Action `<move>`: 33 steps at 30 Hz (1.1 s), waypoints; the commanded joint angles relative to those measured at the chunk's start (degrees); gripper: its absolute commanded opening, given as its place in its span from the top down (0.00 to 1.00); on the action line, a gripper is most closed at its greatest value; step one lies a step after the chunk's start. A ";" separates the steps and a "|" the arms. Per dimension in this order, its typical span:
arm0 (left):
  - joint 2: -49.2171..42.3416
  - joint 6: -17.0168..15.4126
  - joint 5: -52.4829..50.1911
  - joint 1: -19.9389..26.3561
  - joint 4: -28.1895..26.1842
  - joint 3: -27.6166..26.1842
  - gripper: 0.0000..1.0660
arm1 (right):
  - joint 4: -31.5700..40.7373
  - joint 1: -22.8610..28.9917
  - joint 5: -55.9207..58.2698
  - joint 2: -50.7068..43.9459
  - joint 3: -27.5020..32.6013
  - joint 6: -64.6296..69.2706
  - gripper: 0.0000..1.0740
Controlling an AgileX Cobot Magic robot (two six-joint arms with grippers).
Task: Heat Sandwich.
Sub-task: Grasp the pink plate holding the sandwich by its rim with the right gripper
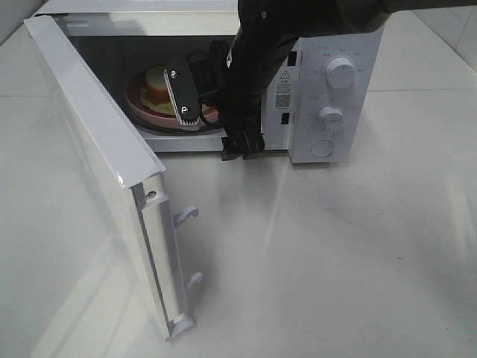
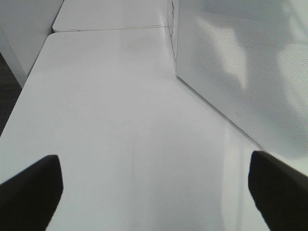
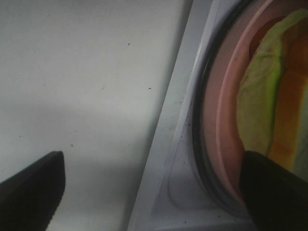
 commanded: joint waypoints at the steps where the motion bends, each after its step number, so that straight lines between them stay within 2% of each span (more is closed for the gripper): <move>1: -1.60 -0.52 -0.40 0.11 -0.52 0.06 0.06 | 0.00 0.06 -0.57 2.64 -2.92 0.63 0.14; 9: -1.60 -0.52 -0.40 0.11 -0.52 0.06 0.06 | 0.29 -1.32 -0.34 7.68 -8.65 1.89 0.14; 17: -1.60 -0.52 -0.40 0.11 -0.52 0.06 0.06 | 0.34 -1.89 -0.29 10.89 -11.80 2.01 0.16; 21: -1.60 -0.52 -0.40 0.11 -0.52 0.06 0.06 | 0.29 -2.29 -0.34 11.23 -11.92 2.12 0.18; 25: -1.60 -0.52 -0.40 0.11 -0.52 0.06 0.06 | -1.49 -2.58 -0.52 11.40 -11.92 2.06 0.24; 33: -1.60 -0.52 -0.40 0.11 -0.52 0.06 0.06 | -1.49 -2.52 -2.69 11.40 -11.92 2.12 0.25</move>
